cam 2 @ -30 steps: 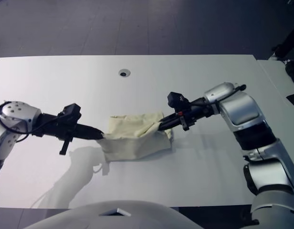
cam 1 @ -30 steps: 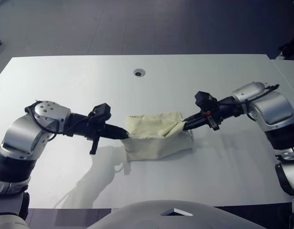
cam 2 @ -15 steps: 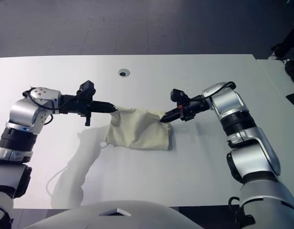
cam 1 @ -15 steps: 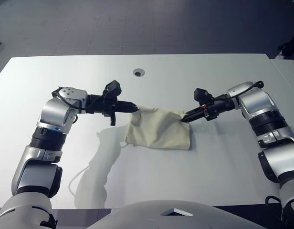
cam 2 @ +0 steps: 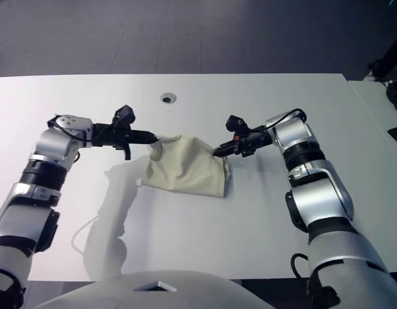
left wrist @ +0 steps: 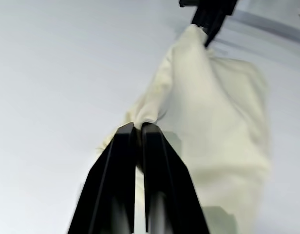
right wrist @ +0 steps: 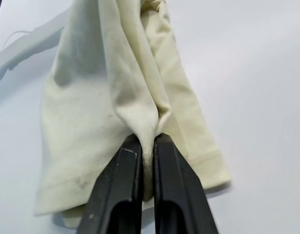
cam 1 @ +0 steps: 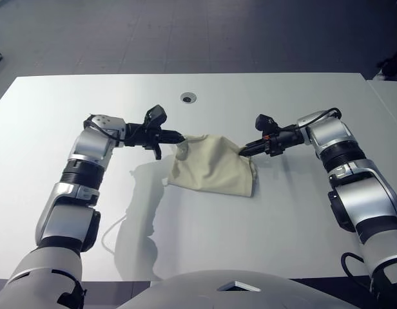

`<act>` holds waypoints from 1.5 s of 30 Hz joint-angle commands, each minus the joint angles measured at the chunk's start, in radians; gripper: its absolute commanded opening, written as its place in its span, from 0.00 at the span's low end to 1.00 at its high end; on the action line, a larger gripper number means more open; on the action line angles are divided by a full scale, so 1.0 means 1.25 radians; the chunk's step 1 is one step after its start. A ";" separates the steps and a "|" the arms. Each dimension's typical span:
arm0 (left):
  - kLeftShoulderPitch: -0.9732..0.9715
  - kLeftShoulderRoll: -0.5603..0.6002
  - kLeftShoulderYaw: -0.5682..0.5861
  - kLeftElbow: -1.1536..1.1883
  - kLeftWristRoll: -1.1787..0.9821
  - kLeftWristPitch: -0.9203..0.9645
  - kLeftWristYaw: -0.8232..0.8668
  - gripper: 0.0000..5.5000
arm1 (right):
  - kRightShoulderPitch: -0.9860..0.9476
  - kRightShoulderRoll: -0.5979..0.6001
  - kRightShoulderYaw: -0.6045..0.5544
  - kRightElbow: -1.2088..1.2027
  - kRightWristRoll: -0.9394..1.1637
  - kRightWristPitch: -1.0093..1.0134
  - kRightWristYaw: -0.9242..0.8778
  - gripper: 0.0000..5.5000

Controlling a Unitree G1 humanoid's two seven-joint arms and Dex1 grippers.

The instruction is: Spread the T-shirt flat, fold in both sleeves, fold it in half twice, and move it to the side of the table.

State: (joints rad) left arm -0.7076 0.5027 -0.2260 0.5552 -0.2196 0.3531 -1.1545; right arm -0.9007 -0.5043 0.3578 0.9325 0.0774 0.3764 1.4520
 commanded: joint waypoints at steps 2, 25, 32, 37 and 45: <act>-0.036 -0.028 0.033 0.069 0.039 -0.065 0.081 0.15 | -0.039 0.008 -0.038 0.046 -0.036 -0.027 -0.094 0.17; 0.104 -0.100 0.255 -0.261 -0.027 0.007 0.477 0.83 | 0.228 0.202 -0.079 -0.338 0.064 -0.134 -0.233 0.82; 0.103 -0.100 0.254 -0.302 -0.028 0.032 0.495 0.98 | 0.299 0.170 -0.063 -0.176 -0.026 -0.281 -0.305 0.98; 0.109 -0.105 0.255 -0.333 -0.033 0.045 0.510 0.98 | 0.353 0.135 -0.100 -0.020 -0.055 -0.347 -0.433 0.98; 0.246 -0.145 0.293 -0.583 -0.058 0.149 0.638 0.98 | 0.493 0.085 -0.335 0.078 0.045 -0.237 -0.895 0.98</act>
State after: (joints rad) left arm -0.4886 0.3541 0.1125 -0.0343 -0.2772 0.4611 -0.4289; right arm -0.5104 -0.3663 0.0027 0.8965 0.1529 -0.1377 0.5169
